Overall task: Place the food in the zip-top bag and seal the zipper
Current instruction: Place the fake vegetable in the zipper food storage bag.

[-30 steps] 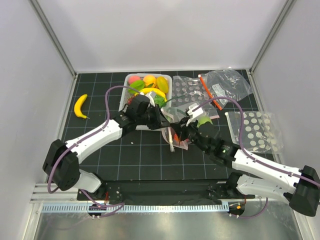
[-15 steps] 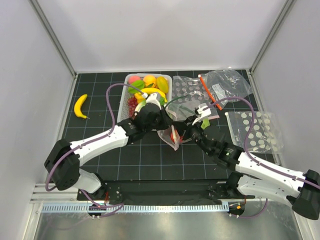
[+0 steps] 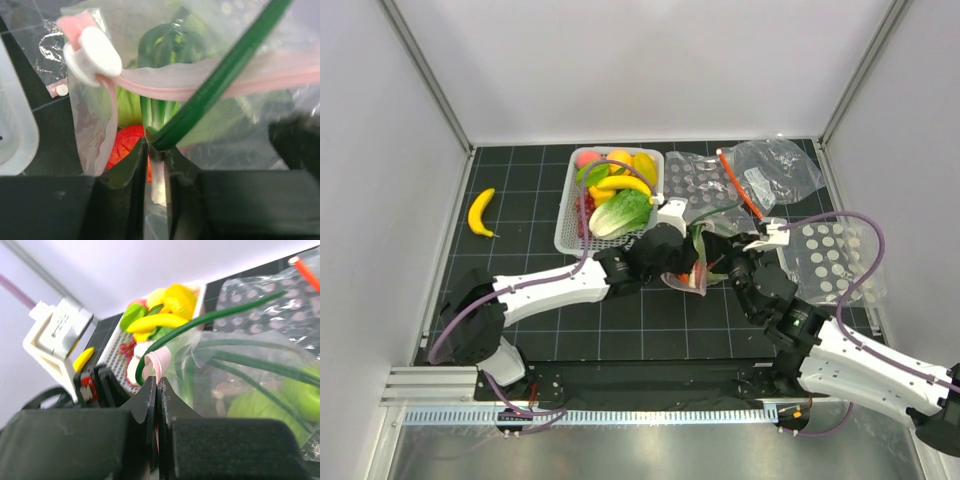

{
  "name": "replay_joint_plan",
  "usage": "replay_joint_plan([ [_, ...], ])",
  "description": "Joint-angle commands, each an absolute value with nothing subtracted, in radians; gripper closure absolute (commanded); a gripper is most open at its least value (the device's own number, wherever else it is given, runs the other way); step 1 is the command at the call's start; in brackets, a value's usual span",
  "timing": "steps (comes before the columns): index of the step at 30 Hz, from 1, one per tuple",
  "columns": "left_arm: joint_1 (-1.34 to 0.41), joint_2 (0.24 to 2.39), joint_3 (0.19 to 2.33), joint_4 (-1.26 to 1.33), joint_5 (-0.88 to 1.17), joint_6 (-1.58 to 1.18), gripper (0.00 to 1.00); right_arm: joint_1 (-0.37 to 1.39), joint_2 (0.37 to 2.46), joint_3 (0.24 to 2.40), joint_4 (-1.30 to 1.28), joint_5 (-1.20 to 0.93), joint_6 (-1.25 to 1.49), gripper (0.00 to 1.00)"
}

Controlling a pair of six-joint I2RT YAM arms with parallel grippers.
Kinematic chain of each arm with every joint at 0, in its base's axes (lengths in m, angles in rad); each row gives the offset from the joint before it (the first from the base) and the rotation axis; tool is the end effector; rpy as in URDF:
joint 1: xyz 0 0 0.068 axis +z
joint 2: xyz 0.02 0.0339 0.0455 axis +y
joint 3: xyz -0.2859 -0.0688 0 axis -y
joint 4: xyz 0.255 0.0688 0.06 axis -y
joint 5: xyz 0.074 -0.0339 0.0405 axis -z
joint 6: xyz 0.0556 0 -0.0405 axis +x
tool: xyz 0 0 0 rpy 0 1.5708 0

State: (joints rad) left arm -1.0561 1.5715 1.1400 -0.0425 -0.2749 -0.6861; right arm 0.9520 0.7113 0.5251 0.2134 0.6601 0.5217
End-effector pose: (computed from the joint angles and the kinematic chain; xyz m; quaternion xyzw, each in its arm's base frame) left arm 0.2053 -0.3324 0.2890 0.0853 0.8440 -0.3198 0.4220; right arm 0.1339 0.1293 0.3151 0.0860 0.6942 0.2882 0.6540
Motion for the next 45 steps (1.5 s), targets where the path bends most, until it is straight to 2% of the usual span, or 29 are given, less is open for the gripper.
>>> replay_joint_plan([
  [1,-1.098,1.595,1.212,-0.081,-0.394,-0.603,0.72,0.942,0.670,0.522,0.239,0.827,0.560,0.99],
  [2,-1.101,1.586,1.218,-0.104,-0.415,-0.592,0.55,0.939,0.670,0.526,0.232,0.840,0.560,0.99],
  [4,-1.108,1.560,1.210,-0.107,-0.466,-0.578,0.43,0.939,0.679,0.534,0.209,0.851,0.558,0.99],
  [5,-1.109,1.524,1.201,-0.110,-0.474,-0.575,0.31,0.937,0.683,0.535,0.203,0.864,0.558,0.99],
  [8,-1.109,1.461,1.166,-0.110,-0.492,-0.563,0.18,0.937,0.696,0.538,0.190,0.858,0.554,0.99],
  [9,-1.108,1.421,1.158,-0.112,-0.491,-0.549,0.16,0.937,0.699,0.535,0.193,0.853,0.549,0.99],
  [13,-1.108,1.329,1.121,-0.129,-0.468,-0.487,0.18,0.937,0.724,0.540,0.204,0.795,0.515,0.99],
  [18,-1.094,1.261,1.086,-0.127,-0.476,-0.448,0.47,0.937,0.779,0.583,0.204,0.615,0.425,0.99],
  [20,-1.091,1.253,1.085,-0.120,-0.469,-0.433,0.52,0.937,0.793,0.594,0.204,0.557,0.417,0.99],
  [25,-1.065,1.249,1.075,-0.112,-0.466,-0.416,0.58,0.937,0.839,0.609,0.230,0.343,0.347,0.99],
  [31,-0.967,1.256,1.058,-0.107,-0.313,-0.465,0.59,0.939,0.888,0.624,0.241,0.276,0.333,0.99],
  [35,-0.953,1.269,1.066,-0.120,-0.301,-0.462,0.48,0.939,0.896,0.629,0.245,0.247,0.334,0.99],
  [37,-0.945,1.281,1.069,-0.126,-0.301,-0.460,0.47,0.939,0.896,0.626,0.247,0.244,0.334,0.99],
  [45,-0.899,1.376,1.130,-0.210,-0.243,-0.497,0.50,0.939,0.904,0.627,0.242,0.239,0.331,0.99],
])
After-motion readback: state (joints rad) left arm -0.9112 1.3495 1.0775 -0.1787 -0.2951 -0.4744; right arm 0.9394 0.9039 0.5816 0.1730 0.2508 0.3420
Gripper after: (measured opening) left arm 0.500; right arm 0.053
